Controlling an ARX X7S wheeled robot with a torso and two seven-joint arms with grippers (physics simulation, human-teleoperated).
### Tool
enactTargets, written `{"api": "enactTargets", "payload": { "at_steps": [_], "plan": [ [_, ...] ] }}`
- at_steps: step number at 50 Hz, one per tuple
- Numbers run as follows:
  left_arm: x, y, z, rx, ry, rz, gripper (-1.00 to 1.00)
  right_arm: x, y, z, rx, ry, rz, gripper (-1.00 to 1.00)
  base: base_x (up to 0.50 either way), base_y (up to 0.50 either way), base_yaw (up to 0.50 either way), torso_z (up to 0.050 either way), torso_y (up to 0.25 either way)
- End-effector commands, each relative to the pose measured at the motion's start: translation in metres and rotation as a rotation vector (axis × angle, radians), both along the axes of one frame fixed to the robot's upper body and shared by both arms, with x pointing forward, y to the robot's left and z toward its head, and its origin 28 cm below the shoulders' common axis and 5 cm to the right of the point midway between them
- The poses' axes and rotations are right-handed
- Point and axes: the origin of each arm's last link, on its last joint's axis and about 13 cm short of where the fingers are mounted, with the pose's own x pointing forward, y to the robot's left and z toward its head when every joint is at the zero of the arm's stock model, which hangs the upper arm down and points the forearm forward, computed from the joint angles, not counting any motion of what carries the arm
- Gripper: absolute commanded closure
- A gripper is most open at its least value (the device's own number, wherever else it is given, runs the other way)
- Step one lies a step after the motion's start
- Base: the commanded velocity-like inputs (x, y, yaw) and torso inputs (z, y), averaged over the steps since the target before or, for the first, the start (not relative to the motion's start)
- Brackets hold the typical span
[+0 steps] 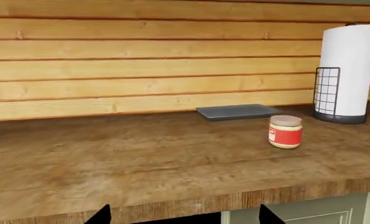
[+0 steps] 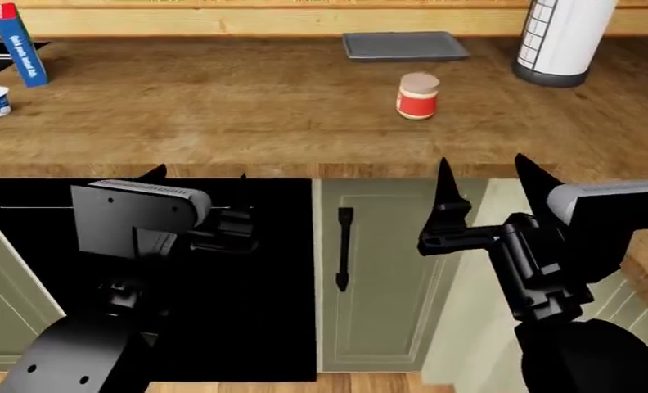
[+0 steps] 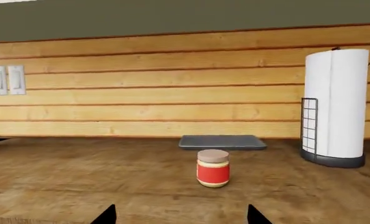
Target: Pick the peanut butter and yogurt from the counter and place them in the cabinets closest to them.
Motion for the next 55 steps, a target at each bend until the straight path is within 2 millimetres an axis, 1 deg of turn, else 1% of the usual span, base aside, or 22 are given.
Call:
{"api": "enactTargets", "payload": {
  "at_steps": [1,5,13,20,27,38,45,55],
  "plan": [
    [-0.003,0.003,0.025,-0.024,-0.063,-0.027,-1.0,-0.007,-0.003,0.025,-0.038,-0.048,0.025,-1.0,0.24,-0.04,0.0,0.0,0.0],
    [-0.006,0.007,0.03,-0.008,-0.128,-0.037,-1.0,-0.008,-0.002,0.032,-0.058,-0.054,0.045,-1.0,0.09,0.0,0.0,0.033,0.025],
    [-0.009,0.009,0.036,0.004,-0.149,-0.057,-1.0,-0.007,-0.003,0.045,-0.075,-0.065,0.051,-1.0,0.02,0.0,0.0,0.05,0.045],
    [-0.008,0.008,0.039,0.016,-0.153,-0.069,-1.0,-0.006,-0.005,0.051,-0.075,-0.085,0.05,-1.0,0.14,-0.14,0.0,0.05,0.044],
    [-0.007,0.006,0.041,0.024,-0.157,-0.079,-1.0,-0.006,-0.006,0.052,-0.077,-0.103,0.05,-1.0,0.33,-0.19,0.0,0.05,0.045],
    [-0.008,0.006,0.044,0.035,-0.168,-0.096,-1.0,-0.007,-0.007,0.06,-0.089,-0.11,0.05,-1.0,0.36,-0.19,0.0,0.05,0.045],
    [-0.011,0.006,0.05,0.044,-0.179,-0.1,-1.0,-0.01,-0.008,0.068,-0.101,-0.117,0.054,-1.0,0.36,-0.18,0.0,0.05,0.045],
    [-0.013,0.008,0.053,0.055,-0.184,-0.099,-1.0,-0.011,-0.006,0.074,-0.122,-0.11,0.104,-1.0,0.39,-0.02,0.0,0.05,0.045]
  ]
}}
